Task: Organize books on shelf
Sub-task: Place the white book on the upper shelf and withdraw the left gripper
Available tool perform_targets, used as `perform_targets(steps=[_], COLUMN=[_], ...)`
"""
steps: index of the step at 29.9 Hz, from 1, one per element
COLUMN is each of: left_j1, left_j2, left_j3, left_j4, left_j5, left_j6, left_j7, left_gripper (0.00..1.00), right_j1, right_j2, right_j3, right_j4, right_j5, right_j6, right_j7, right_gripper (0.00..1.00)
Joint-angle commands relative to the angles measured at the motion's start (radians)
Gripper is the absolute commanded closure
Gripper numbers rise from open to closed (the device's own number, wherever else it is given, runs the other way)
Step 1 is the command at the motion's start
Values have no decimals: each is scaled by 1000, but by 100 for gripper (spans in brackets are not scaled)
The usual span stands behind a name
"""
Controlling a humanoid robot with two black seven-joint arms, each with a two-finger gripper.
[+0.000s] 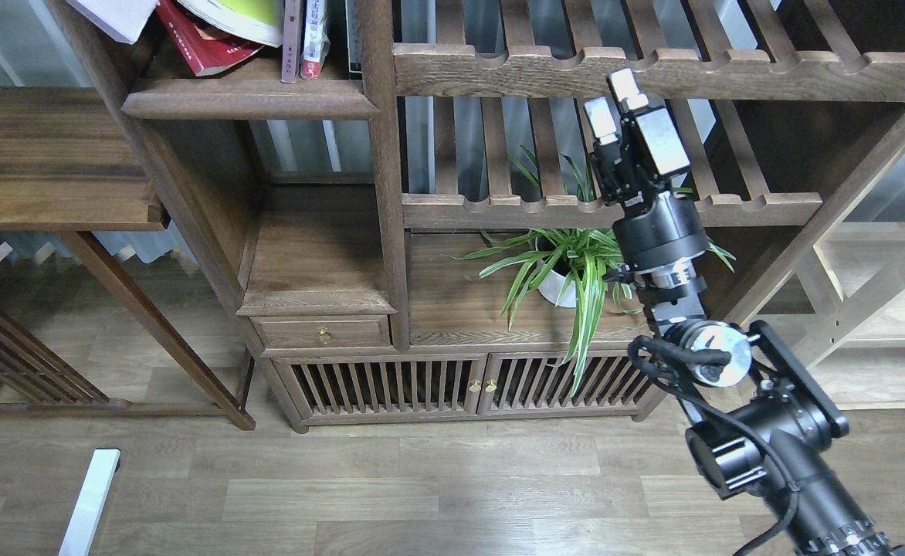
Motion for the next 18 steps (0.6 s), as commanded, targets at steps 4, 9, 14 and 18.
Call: perform_targets(steps=[4, 9, 14, 18], left_j1=[-22, -49, -95, -147], left_j2=[-179, -291, -350, -354], left_j3=[15, 57, 86, 100], left_j4=[-6, 10, 50, 96], left_j5=[111, 219, 276, 277], left_j6=[160, 214, 274, 281], left_j7=[15, 51, 69, 78], left_gripper=[98, 98, 98, 98], right_j1=[-44, -44, -52, -65], right_j2=[-36, -38, -38, -38], right_j3=[35, 66, 90, 109], right_j4=[0, -2, 0, -2], right_j5=[2, 3, 6, 8], right_j6=[0, 0, 0, 0], right_j7=[0, 0, 2, 2], right_gripper=[27, 27, 27, 27])
